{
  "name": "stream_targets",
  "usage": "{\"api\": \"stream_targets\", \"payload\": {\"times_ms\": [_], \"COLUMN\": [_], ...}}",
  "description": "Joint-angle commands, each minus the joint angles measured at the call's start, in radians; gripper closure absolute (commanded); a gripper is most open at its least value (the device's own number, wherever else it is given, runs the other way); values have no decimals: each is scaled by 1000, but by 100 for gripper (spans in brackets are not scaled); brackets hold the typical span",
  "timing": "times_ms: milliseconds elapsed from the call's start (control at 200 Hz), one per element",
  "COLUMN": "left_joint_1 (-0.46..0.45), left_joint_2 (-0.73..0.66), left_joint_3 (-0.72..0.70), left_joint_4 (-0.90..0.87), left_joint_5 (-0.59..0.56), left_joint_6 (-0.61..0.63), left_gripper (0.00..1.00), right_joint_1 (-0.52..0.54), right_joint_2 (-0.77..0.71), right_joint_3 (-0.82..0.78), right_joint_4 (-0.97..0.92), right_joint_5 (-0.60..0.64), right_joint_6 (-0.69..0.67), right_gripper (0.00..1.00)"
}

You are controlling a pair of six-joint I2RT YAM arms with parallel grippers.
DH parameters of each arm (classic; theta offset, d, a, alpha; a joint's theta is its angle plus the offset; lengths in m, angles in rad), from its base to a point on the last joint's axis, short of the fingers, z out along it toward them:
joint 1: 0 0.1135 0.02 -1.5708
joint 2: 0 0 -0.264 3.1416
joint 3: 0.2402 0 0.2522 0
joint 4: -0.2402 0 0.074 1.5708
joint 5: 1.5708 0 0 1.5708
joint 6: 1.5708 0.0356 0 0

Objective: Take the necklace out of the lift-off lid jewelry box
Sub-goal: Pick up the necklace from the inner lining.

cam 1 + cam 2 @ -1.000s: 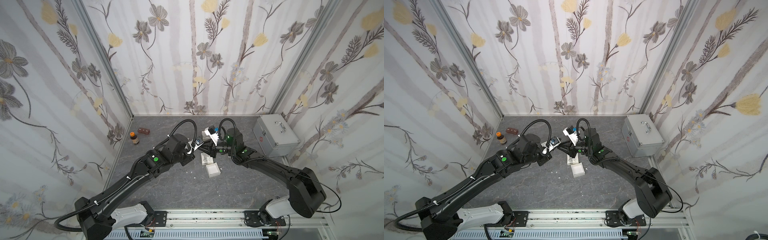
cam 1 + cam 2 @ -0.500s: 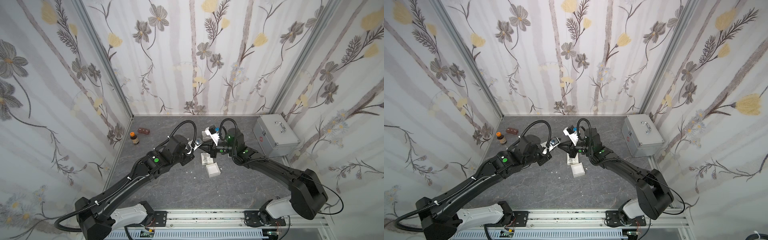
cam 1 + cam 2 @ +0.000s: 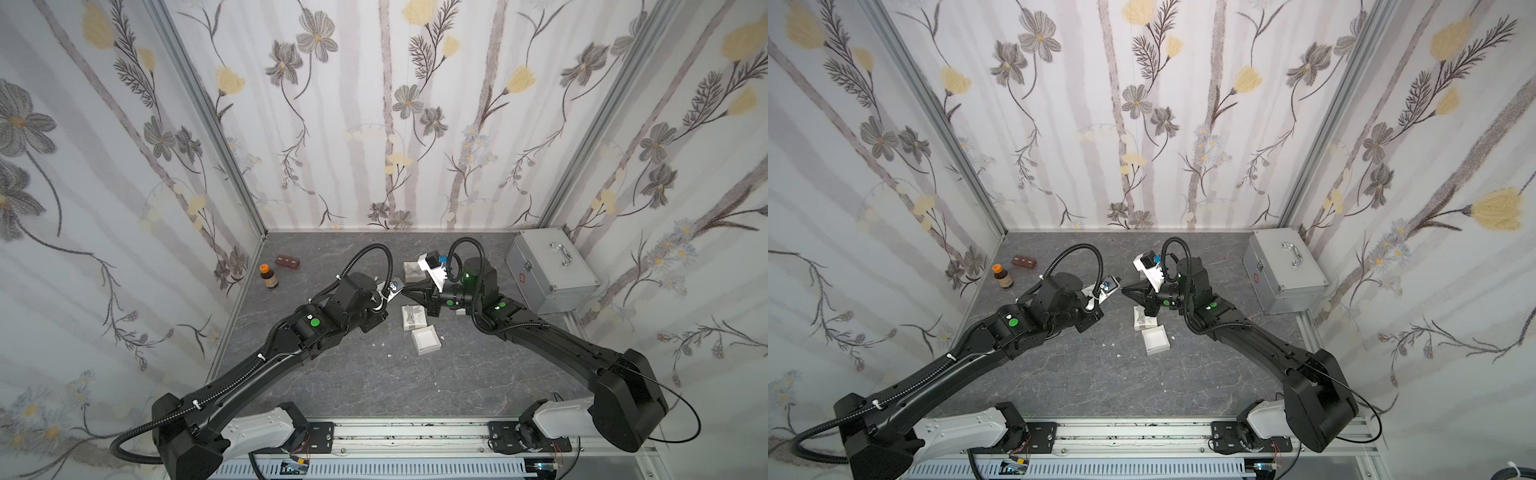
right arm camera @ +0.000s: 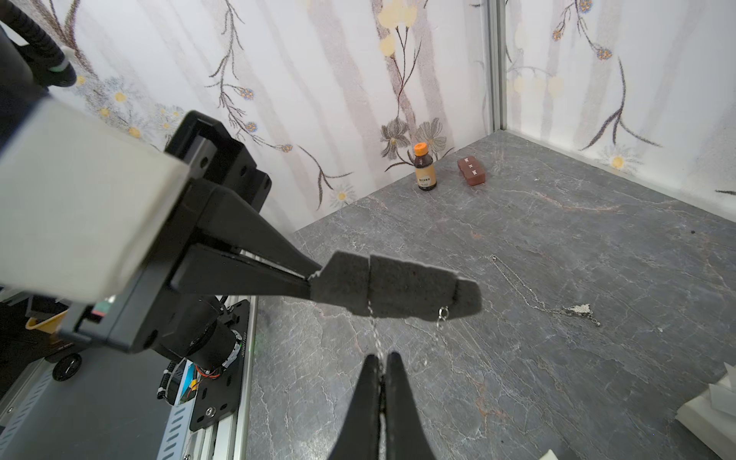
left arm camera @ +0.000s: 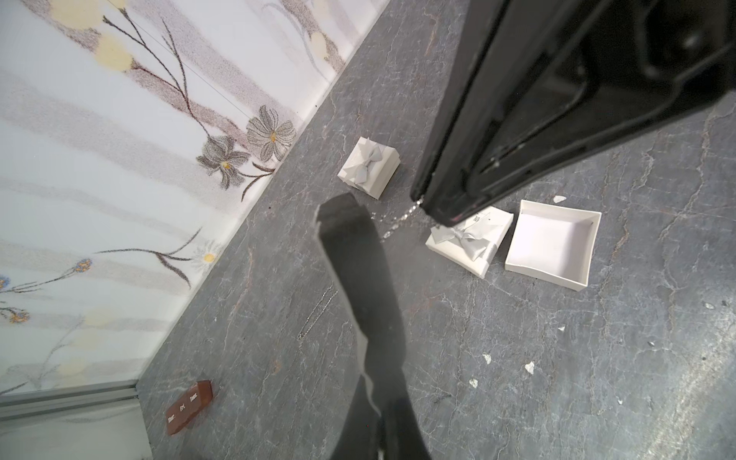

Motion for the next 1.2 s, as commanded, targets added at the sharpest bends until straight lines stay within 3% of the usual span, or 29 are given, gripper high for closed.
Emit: {"api": "stream_targets", "payload": {"times_ms": [0, 360, 500, 709, 829, 1029, 1194], "left_joint_1": [0, -1, -1, -1, -1, -1, 1], "left_joint_2": [-16, -67, -86, -121, -162, -258, -311], "left_joint_3": [-16, -80, -105, -124, -147, -188, -215], "left_joint_4": [21, 27, 28, 6, 35, 115, 194], "left_joint_5": [51, 250, 301, 493, 544, 475, 320], "left_joint_6": [-21, -134, -165, -198, -218, -248, -298], "left_gripper": [100, 100, 100, 100, 100, 100, 100], "right_joint_1": [-18, -114, -120, -120, -120, -118, -92], "right_joint_2": [-12, -28, 10, 106, 147, 229, 326], "right_joint_3": [-3, 77, 151, 274, 316, 396, 479], "right_joint_4": [58, 36, -26, -130, -164, -230, -299], "right_joint_5": [-48, -34, -8, 52, 70, 79, 119], "right_joint_6": [18, 7, -27, -49, -59, -70, -99], "right_gripper": [98, 99, 99, 100, 100, 100, 100]}}
